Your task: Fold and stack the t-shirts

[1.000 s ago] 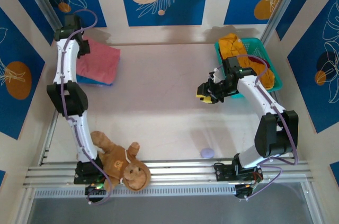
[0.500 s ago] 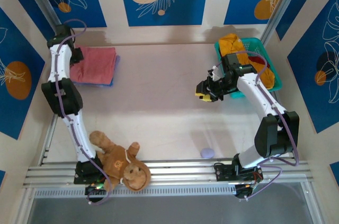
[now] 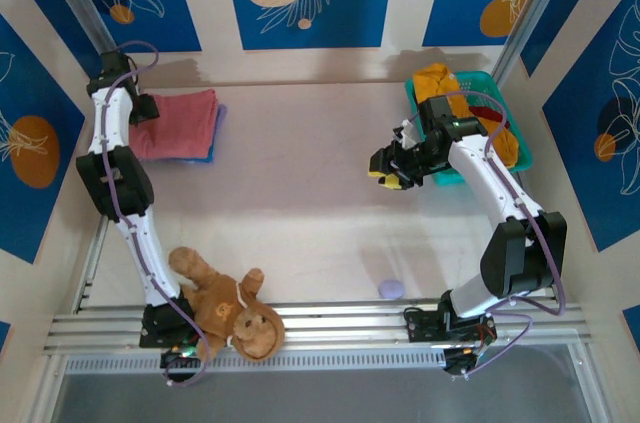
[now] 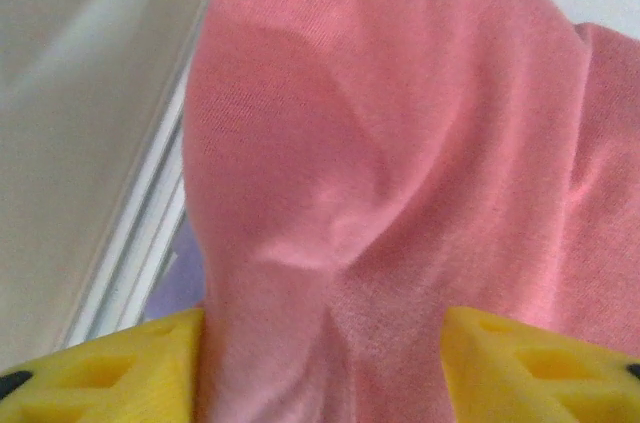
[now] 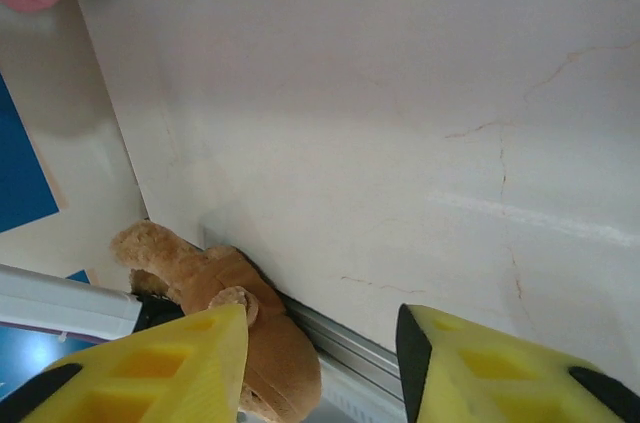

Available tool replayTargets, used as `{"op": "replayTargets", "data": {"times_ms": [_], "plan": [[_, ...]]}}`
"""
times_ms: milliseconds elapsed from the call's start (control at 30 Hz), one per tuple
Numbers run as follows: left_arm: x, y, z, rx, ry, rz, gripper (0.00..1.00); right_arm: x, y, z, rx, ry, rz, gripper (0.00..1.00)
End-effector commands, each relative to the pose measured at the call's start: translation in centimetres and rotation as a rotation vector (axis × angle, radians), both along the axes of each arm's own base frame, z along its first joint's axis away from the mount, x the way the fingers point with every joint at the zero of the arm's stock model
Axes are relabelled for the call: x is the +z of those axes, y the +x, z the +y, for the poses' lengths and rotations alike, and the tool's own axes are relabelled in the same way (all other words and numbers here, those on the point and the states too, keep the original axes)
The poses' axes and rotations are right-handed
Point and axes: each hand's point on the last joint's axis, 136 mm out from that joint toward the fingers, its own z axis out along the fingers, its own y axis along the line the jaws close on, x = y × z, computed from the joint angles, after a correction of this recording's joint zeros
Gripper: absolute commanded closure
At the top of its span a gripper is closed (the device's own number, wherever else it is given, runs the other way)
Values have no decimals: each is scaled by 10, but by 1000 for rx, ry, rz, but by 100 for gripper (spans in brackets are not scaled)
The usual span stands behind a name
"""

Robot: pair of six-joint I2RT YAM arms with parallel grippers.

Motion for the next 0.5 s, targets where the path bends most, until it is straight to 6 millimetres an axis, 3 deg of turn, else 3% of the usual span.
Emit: {"op": "replayTargets", "data": {"times_ms": [0, 33, 100, 200, 300, 467], "plan": [[25, -5, 20, 45, 106, 3, 12, 11, -5, -5, -5, -4, -20, 34], [33, -8, 21, 49, 123, -5, 2, 13, -4, -7, -10, -11, -31, 21], [52, -12, 19, 49, 154, -32, 1, 16, -3, -13, -23, -25, -51, 2], [77, -21, 2, 34, 82, -104, 1, 21, 1, -22, -42, -23, -68, 1], [102, -24, -40, -38, -65, -204, 1, 22, 5, -31, -56, -20, -79, 1], [136, -43, -116, -220, -109, -373, 1, 25, 21, -46, -83, -35, -173, 1]]}}
